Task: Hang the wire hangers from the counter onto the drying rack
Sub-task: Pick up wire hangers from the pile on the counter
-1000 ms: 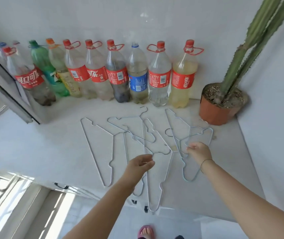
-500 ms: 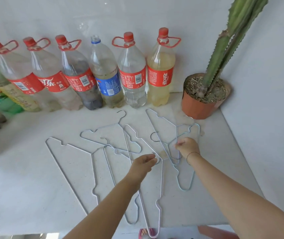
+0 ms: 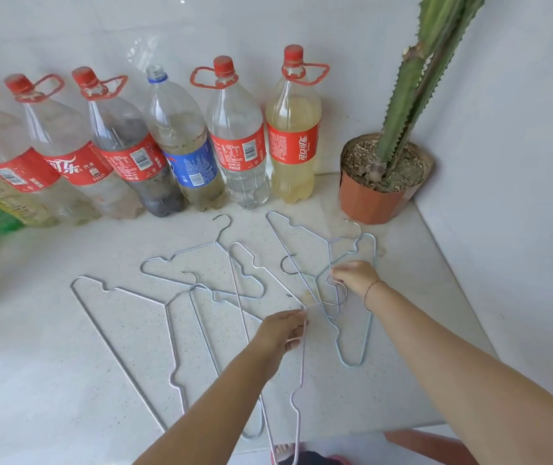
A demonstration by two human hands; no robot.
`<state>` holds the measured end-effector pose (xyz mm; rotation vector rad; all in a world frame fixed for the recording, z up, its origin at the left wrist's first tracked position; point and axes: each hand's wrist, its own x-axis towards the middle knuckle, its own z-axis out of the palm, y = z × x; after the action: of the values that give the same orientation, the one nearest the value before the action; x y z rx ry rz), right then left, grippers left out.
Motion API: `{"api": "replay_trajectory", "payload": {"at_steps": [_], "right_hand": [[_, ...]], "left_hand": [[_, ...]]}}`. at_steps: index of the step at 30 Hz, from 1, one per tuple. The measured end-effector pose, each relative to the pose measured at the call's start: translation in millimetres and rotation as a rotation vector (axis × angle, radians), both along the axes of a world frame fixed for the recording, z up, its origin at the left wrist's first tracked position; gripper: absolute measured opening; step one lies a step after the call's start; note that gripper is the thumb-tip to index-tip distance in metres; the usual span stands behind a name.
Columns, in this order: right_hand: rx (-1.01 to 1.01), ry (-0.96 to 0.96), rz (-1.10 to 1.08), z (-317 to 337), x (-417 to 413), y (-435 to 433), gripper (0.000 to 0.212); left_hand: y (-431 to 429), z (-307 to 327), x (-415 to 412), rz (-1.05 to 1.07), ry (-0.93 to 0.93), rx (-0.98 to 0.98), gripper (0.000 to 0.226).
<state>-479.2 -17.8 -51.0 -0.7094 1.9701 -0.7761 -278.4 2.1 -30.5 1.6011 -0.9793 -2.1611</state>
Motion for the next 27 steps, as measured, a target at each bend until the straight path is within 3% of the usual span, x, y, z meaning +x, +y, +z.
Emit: {"api": "replay_trajectory", "payload": {"at_steps": [4,8,12,15,21,24,27], "right_hand": [[0.072,0.028,-0.001,4,0,-8,0.028],[0.134,0.183,0.039,3,10,-15,0.017],[0.162,0.266,0.024,4,20,-13,0.024],[0.044,0.107,-0.032,6,20,-9,0.01],[-0.178,-0.498,-0.082,26,28,10,0.009],[-0.251,-0.625,-0.067,44,34,20,0.006],[-0.337,-0.625,0.025,62,40,30,0.018]], "left_hand": [[0,15,12,0.084,0.061,-0.02,0.015],[-1,30,31,0.197,0.125,-0.046,0.015],[2,41,49,0.265,0.169,-0.071,0.018],[4,47,60,0.314,0.204,-0.087,0.024],[12,62,70,0.433,0.276,-0.103,0.027],[20,75,70,0.486,0.317,-0.118,0.026],[29,91,73,0.534,0.387,-0.168,0.026]]}}
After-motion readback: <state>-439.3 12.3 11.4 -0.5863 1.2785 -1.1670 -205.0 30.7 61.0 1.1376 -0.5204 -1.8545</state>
